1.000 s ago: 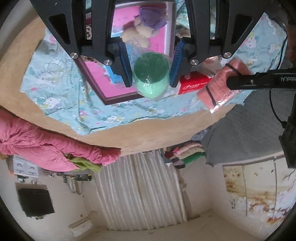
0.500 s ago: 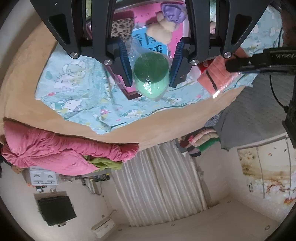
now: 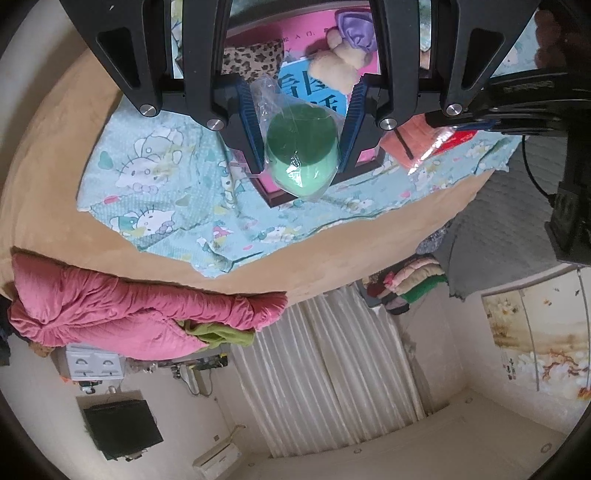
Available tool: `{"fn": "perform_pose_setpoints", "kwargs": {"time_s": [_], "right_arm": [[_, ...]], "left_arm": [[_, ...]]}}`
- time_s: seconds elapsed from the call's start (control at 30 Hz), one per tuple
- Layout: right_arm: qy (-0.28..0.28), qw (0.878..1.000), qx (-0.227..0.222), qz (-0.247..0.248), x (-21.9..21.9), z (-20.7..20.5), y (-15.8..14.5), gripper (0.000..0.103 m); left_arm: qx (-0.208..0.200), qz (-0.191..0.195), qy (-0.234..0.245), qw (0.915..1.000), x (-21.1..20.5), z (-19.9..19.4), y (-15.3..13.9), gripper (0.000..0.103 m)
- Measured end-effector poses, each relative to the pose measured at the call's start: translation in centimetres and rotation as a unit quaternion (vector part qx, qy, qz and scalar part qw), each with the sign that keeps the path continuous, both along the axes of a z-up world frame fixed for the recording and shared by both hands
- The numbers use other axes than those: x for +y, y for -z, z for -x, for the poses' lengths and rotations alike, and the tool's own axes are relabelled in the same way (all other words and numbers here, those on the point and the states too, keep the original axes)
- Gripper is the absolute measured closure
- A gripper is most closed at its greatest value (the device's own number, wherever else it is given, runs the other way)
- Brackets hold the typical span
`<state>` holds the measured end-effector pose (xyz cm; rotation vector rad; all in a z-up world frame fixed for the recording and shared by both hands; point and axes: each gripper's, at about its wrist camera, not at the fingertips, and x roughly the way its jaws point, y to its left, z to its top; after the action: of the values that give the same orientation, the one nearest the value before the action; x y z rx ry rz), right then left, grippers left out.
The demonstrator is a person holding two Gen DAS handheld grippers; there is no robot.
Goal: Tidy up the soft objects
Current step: 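Carry the pink item over the tray with the left while the right carries the green ball, then lower the pink item into the tray with the left while the right holds the ball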
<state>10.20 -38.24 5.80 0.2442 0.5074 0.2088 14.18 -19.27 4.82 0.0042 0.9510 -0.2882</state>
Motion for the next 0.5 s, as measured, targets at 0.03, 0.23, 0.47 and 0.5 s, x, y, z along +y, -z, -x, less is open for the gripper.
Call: {"fn": "perform_pose_setpoints", "kwargs": {"time_s": [0.03, 0.23, 0.47, 0.5], "right_arm": [[0.0, 1.0, 0.002, -0.001, -0.1, -0.1, 0.2, 0.061], [-0.006, 1.0, 0.016, 0.002, 0.0, -0.5, 0.9, 0.061], [-0.014, 0.999, 0.039, 0.0, 0.2, -0.8, 2.0, 0.061], [-0.015, 0.999, 0.041, 0.0, 0.2, -0.8, 2.1, 0.061]], "left_arm": [[0.003, -0.006, -0.001, 1.0, -0.1, -0.2, 0.4, 0.084], [0.019, -0.035, -0.005, 0.9992, -0.6, -1.5, 2.7, 0.084], [0.042, -0.054, -0.002, 0.9977, -1.3, -2.7, 4.8, 0.084], [0.043, -0.057, -0.002, 0.9974, -1.5, -2.8, 5.0, 0.084]]}}
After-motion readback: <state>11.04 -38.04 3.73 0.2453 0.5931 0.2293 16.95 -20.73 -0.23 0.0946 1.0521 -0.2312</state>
